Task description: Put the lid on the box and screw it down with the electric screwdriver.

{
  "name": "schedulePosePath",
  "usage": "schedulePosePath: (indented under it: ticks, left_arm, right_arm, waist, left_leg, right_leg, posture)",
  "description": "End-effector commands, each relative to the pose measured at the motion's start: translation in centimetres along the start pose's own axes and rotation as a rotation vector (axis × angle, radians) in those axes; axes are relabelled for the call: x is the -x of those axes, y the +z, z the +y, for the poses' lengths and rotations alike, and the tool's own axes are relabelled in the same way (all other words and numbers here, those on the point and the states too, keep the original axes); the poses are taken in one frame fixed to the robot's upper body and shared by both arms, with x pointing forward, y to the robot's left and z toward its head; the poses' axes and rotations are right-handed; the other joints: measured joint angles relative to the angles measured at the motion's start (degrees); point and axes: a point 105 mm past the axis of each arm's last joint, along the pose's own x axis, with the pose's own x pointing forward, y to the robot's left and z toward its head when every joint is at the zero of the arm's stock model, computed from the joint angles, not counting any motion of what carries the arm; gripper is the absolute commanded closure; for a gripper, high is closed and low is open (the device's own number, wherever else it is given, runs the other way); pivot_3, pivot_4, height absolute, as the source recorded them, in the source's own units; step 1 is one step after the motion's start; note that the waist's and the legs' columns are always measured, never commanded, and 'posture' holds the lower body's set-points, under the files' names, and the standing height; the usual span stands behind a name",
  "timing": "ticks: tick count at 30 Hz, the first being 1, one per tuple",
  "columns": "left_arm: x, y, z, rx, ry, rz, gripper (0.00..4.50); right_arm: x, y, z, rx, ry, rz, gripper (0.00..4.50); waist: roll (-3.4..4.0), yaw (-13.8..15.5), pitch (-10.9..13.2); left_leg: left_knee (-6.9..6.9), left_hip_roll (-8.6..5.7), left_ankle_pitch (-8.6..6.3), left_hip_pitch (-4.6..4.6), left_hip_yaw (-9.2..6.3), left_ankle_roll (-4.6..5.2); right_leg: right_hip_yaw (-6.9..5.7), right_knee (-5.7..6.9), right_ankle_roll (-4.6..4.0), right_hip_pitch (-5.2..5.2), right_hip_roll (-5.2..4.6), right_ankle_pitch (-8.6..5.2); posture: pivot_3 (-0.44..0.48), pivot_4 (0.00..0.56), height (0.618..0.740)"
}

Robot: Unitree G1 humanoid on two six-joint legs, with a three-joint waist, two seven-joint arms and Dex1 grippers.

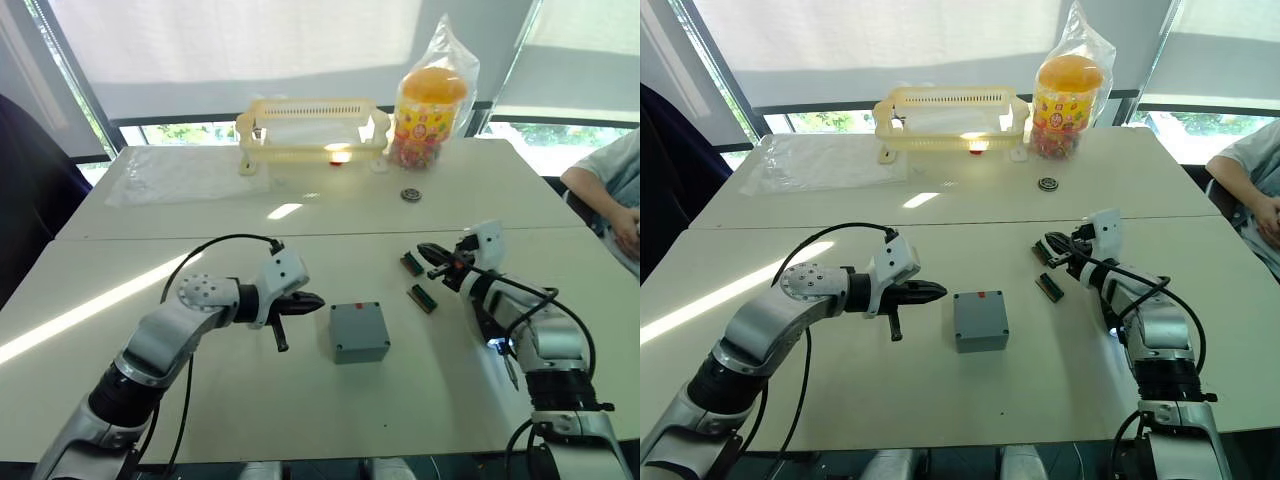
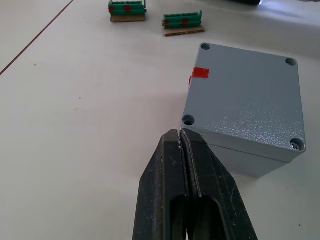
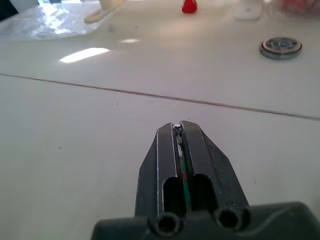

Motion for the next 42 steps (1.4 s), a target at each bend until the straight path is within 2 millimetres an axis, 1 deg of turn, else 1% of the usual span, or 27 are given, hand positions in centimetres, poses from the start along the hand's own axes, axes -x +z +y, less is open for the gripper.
schedulePosePath:
  ticks: [1,3,4,7,9,11,16,23,30,42]
  left_arm:
    - [0.9,2.3,-0.3,-0.069,-0.024,-0.057,4.50]
    - [1.1,2.7,-0.8,-0.074,-0.052,-0.065,4.50]
    - [1.1,2.7,-1.0,-0.076,-0.061,-0.066,4.50]
    - [1.3,2.6,-1.7,-0.081,-0.098,-0.056,4.50]
    - [1.5,2.3,-2.1,-0.080,-0.117,-0.043,4.50]
    - [1.8,2.1,-2.2,-0.079,-0.130,-0.033,4.50]
    - [2.2,1.6,-2.2,-0.080,-0.138,-0.017,4.50]
    - [2.3,1.2,-2.2,-0.070,-0.130,-0.008,4.50]
    - [2.2,1.0,-2.3,-0.061,-0.122,-0.009,4.50]
    - [2.1,1.0,-2.4,-0.061,-0.119,-0.008,4.50]
  right_arm:
    - [1.9,4.2,2.9,0.018,0.127,-0.102,4.45]
    - [3.0,4.3,5.4,0.004,0.238,-0.083,4.45]
    - [3.3,4.2,6.1,-0.001,0.267,-0.073,4.45]
    - [4.3,2.9,9.2,-0.025,0.374,-0.020,4.45]
    - [4.5,2.2,10.4,-0.039,0.401,-0.002,4.45]
    - [4.5,1.6,10.9,-0.059,0.409,0.012,4.45]
    - [4.3,0.8,11.2,-0.063,0.409,0.036,4.45]
    - [4.1,-0.8,10.7,-0.030,0.403,0.092,4.45]
    - [3.9,-1.4,10.2,-0.032,0.391,0.103,4.45]
    - [3.8,-2.2,10.1,-0.036,0.390,0.125,4.45]
  waist:
    - [0.00,0.0,0.0]
    - [-0.01,0.1,0.0]
    - [-0.02,0.1,0.0]
    - [-0.01,0.1,0.0]
    - [-0.01,0.1,0.0]
    - [-0.01,-0.1,0.0]
    - [-0.02,0.1,0.0]
    - [-0.03,0.1,0.0]
    - [-0.03,0.1,0.0]
    - [-0.03,0.1,0.0]
  left_leg:
    - [0.00,0.00,0.00,0.00,-0.01,0.00]
    - [-0.01,0.01,0.00,0.00,-0.05,0.01]
    - [-0.01,0.01,0.00,0.00,-0.06,0.01]
    - [0.01,0.01,-0.01,0.00,-0.05,0.01]
    - [0.01,0.01,-0.01,0.01,-0.05,0.01]
    - [0.01,0.01,-0.01,0.01,-0.04,0.01]
    - [0.01,0.01,-0.01,0.01,-0.04,0.01]
    - [0.01,0.01,-0.01,0.01,-0.04,0.01]
    - [0.00,0.01,-0.01,0.01,-0.04,0.01]
    - [0.00,0.01,-0.01,0.01,-0.04,0.01]
  right_leg:
    - [0.00,0.00,0.00,0.00,0.00,0.00]
    - [-0.02,0.00,0.01,0.01,0.00,-0.02]
    - [-0.03,0.00,0.01,0.02,0.00,-0.03]
    - [-0.03,0.00,0.01,0.04,-0.01,-0.03]
    - [-0.03,0.01,0.00,0.04,-0.01,-0.04]
    - [-0.03,0.00,-0.02,0.03,0.00,-0.05]
    - [-0.03,0.00,-0.09,0.02,0.00,-0.08]
    - [-0.03,-0.02,-0.12,0.03,0.00,-0.11]
    - [-0.03,-0.01,-0.09,0.02,0.00,-0.09]
    - [-0.03,-0.02,-0.09,0.02,0.00,-0.09]
  posture:
    - [0.000,0.150,0.740]
    - [0.000,0.150,0.740]
    - [0.000,0.150,0.740]
    - [0.000,0.150,0.740]
    - [0.000,0.150,0.740]
    - [0.000,0.150,0.740]
    - [0.000,0.150,0.740]
    - [0.000,0.150,0.740]
    - [0.000,0.150,0.740]
    - [0.000,0.150,0.740]
